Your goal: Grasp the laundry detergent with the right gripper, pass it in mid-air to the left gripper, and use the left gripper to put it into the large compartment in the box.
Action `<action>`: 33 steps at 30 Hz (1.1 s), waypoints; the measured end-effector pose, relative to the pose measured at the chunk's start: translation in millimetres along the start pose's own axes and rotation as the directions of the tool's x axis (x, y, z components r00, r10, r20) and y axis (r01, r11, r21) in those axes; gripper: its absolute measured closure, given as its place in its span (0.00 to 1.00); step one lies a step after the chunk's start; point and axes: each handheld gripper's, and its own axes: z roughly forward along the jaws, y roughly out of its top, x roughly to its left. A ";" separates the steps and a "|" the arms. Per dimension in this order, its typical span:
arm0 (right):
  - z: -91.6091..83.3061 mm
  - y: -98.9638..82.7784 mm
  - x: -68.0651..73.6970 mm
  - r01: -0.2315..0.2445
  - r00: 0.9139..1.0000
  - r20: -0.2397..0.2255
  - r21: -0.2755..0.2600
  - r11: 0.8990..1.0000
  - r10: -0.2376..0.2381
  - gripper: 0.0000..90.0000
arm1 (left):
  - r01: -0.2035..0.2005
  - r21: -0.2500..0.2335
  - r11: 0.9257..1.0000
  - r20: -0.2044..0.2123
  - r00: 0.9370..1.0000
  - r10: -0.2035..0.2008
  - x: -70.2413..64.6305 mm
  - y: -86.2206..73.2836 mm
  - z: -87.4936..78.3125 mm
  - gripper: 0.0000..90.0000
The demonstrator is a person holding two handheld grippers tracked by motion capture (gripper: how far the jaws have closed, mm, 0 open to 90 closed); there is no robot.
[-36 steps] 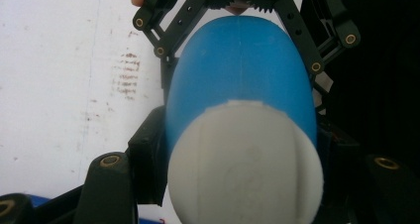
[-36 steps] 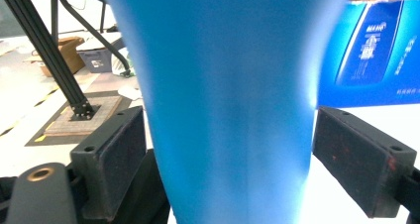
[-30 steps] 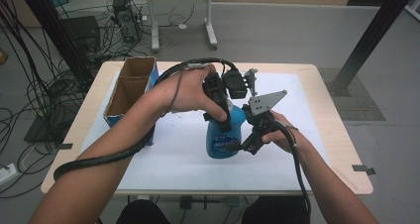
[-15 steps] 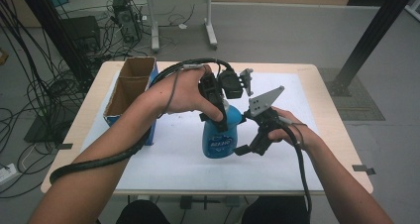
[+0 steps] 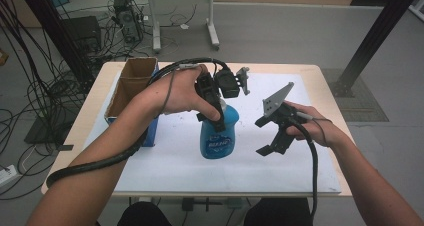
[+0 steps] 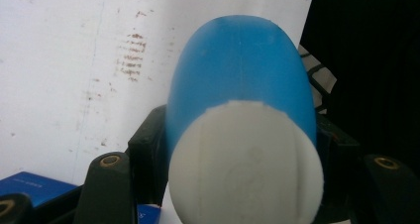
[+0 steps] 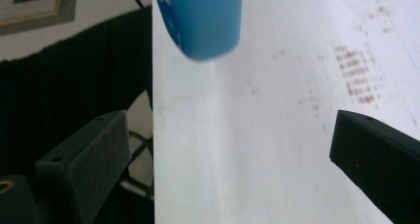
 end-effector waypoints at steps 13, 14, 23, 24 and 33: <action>-14.5 -32.9 -13.1 -0.090 0.992 0.098 0.159 0.983 0.075 0.03 | 0.050 0.005 0.999 -0.005 0.999 -0.050 0.1 -8.3 -5.4 0.42; -14.5 -32.9 -13.1 -0.090 0.992 0.098 0.159 0.983 0.075 0.03 | 0.050 0.005 0.999 -0.005 0.999 -0.050 0.1 -8.3 -5.4 0.42; -17.9 -38.6 -14.5 -0.103 0.990 0.117 0.170 0.980 0.084 0.03 | 0.079 0.014 0.997 -0.024 0.997 -0.078 2.7 -8.4 -12.0 0.42; -17.9 -38.6 -14.5 -0.103 0.990 0.117 0.170 0.980 0.084 0.03 | 0.088 0.015 0.996 -0.028 0.996 -0.088 3.6 -7.8 -14.6 0.42; -17.0 -35.8 -15.3 -0.091 0.991 0.111 0.161 0.983 0.073 0.03 | 0.151 -0.007 0.989 -0.042 0.988 -0.151 15.9 -3.4 -39.3 0.42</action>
